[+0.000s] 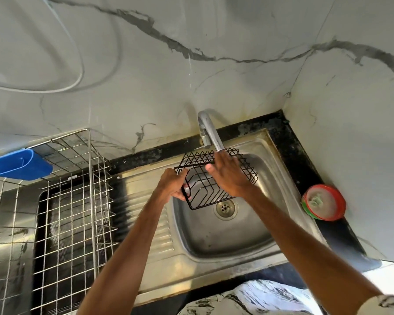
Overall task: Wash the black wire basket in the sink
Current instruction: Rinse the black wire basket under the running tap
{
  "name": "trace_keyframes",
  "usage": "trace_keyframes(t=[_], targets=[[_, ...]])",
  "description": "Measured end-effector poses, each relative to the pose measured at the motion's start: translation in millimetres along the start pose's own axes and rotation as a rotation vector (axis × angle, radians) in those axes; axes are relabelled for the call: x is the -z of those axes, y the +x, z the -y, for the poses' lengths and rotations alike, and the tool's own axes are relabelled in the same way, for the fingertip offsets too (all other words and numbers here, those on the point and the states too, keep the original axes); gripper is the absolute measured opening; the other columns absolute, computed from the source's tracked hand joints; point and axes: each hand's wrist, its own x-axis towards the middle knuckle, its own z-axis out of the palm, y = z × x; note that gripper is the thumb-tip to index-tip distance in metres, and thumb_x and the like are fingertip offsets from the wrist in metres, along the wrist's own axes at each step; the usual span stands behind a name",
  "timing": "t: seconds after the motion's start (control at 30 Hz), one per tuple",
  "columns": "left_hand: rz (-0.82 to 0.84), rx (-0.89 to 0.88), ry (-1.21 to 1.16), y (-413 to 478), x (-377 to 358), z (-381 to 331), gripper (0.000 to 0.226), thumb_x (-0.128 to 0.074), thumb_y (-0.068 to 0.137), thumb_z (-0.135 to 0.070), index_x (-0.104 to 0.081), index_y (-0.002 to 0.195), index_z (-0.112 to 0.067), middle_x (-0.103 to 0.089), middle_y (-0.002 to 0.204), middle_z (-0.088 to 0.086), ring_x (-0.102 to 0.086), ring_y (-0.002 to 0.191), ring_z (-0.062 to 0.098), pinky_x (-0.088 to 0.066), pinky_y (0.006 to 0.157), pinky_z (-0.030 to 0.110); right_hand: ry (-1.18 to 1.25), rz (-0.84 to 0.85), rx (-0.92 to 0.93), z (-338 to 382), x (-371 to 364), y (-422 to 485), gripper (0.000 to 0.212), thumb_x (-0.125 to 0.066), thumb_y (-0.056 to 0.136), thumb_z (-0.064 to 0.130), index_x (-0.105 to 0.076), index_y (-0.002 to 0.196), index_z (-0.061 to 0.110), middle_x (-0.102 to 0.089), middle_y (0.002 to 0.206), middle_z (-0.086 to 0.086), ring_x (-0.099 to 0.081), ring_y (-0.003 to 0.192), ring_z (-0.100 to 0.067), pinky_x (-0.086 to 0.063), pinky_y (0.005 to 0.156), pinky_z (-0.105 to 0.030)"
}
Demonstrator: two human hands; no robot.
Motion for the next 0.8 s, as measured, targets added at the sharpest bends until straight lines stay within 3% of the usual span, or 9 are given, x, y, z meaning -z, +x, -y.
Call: trace_keyframes(t=[0.1,0.17,0.27,0.4,0.47,0.57,0.7,0.8], targets=[[0.02,-0.004,0.035,1.4,-5.4,-2.2,0.043,-0.063,0.103,-0.032,-0.065,0.102,0.011,-0.074,0.081,0.029,-0.076,0.064,0.039,-0.064,0.073,0.054,-0.083,-0.022,0.289,42.8,-16.4,-28.3,0.079,-0.008,0.101,0.065,0.017,0.158,0.016,0.024,0.166,-0.003,0.024,0.152,-0.014,0.013,0.124,-0.039],[0.016,0.021,0.022,0.6,-8.2,-5.4,0.05,-0.066,0.101,-0.039,-0.067,0.099,0.012,-0.074,0.082,0.03,-0.076,0.066,0.038,-0.065,0.075,0.053,-0.115,-0.048,0.347,49.7,-21.8,-34.2,0.077,-0.011,0.104,0.061,0.014,0.159,0.014,0.021,0.166,-0.002,0.022,0.152,-0.011,0.011,0.124,-0.033],[0.045,0.062,-0.015,4.9,-12.5,-10.2,0.05,-0.061,0.103,-0.039,-0.065,0.107,0.011,-0.074,0.083,0.028,-0.077,0.067,0.036,-0.065,0.065,0.046,-0.046,-0.063,0.246,40.6,-10.1,-22.3,0.074,-0.013,0.103,0.062,0.004,0.161,0.018,0.008,0.169,-0.001,0.008,0.155,-0.013,0.0,0.125,-0.037],[0.066,0.144,-0.039,17.2,-13.2,-18.5,0.055,-0.05,0.107,-0.043,-0.057,0.124,0.008,-0.073,0.087,0.026,-0.077,0.064,0.035,-0.06,0.049,0.036,0.037,-0.105,0.0,20.7,14.5,3.0,0.081,-0.014,0.099,0.072,-0.035,0.155,0.016,-0.037,0.16,-0.009,-0.034,0.147,-0.025,-0.025,0.121,-0.051],[0.075,0.151,-0.035,19.4,-11.1,-25.7,0.051,-0.054,0.106,-0.043,-0.058,0.123,0.004,-0.072,0.084,0.022,-0.076,0.061,0.032,-0.061,0.05,0.038,0.046,-0.113,0.029,25.7,21.9,5.3,0.077,-0.019,0.101,0.07,-0.044,0.149,0.016,-0.046,0.153,-0.01,-0.043,0.142,-0.026,-0.03,0.118,-0.049],[0.141,0.12,-0.011,24.7,-7.3,-33.7,0.038,-0.061,0.104,-0.025,-0.065,0.118,0.01,-0.071,0.084,0.021,-0.075,0.065,0.032,-0.065,0.066,0.044,-0.016,-0.164,0.233,46.4,14.4,-6.6,0.062,-0.029,0.107,0.054,-0.041,0.152,0.014,-0.039,0.159,-0.006,-0.034,0.147,-0.021,-0.021,0.121,-0.04],[0.128,0.16,-0.003,24.0,-2.2,-40.3,0.046,-0.054,0.105,-0.045,-0.066,0.106,0.0,-0.074,0.077,0.014,-0.073,0.052,0.024,-0.058,0.046,0.033,-0.249,-0.345,0.449,41.1,-8.9,-30.3,0.061,-0.029,0.108,0.044,-0.032,0.155,0.006,-0.027,0.164,-0.01,-0.014,0.155,-0.021,-0.012,0.127,-0.043],[0.083,0.177,0.013,22.6,2.4,-41.4,0.054,-0.055,0.103,-0.051,-0.065,0.115,0.0,-0.074,0.083,0.018,-0.075,0.054,0.027,-0.056,0.042,0.033,-0.154,-0.372,0.475,17.8,-12.9,-41.3,0.063,-0.04,0.108,0.035,-0.016,0.16,0.009,-0.01,0.169,-0.005,-0.005,0.156,-0.015,-0.007,0.127,-0.04]])
